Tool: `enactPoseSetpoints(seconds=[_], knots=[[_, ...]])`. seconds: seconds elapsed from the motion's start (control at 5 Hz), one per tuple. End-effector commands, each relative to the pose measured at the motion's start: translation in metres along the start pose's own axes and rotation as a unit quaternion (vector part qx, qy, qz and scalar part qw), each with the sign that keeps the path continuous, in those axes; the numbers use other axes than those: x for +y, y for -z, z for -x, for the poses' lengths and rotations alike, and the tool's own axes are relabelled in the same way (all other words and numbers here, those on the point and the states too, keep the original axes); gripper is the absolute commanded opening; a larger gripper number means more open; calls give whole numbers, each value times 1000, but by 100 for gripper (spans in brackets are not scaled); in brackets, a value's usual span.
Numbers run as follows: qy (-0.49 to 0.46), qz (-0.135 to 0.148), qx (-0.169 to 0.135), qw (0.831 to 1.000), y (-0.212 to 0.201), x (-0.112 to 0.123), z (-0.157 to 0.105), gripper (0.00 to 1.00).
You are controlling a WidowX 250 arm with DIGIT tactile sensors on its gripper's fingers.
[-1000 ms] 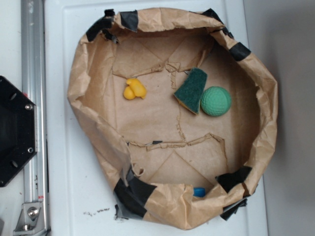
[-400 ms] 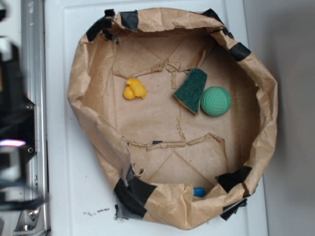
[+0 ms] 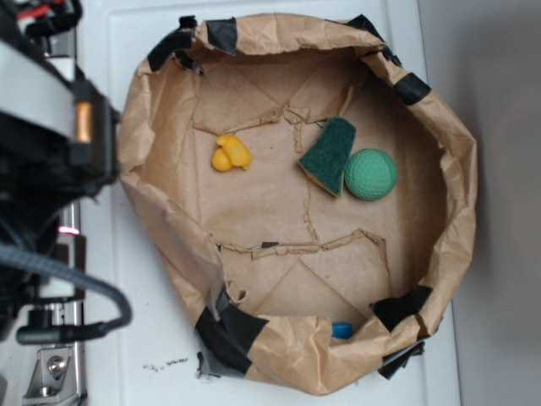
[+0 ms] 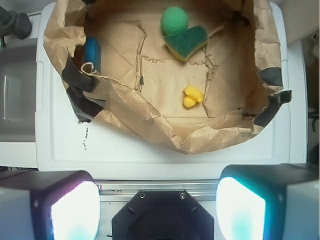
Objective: Grab the yellow duck.
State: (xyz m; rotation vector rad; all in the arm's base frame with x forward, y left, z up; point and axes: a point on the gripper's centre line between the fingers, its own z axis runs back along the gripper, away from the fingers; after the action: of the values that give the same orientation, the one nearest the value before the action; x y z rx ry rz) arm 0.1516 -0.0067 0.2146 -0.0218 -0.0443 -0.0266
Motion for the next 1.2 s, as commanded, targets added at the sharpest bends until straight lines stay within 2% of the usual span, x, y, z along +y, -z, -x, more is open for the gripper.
enactPoseSetpoints(seconds=[0.0, 0.2, 0.4, 0.6, 0.8, 1.0], knots=[[-5, -2, -10, 1000, -5, 2, -3, 100], [65, 16, 9, 998, 22, 29, -46, 100], [158, 19, 63, 985, 60, 39, -76, 100], [225, -26, 78, 971, 100, 40, -89, 100], [270, -61, 80, 958, 122, 32, -89, 100], [253, -62, 59, 964, 123, 36, -91, 100]])
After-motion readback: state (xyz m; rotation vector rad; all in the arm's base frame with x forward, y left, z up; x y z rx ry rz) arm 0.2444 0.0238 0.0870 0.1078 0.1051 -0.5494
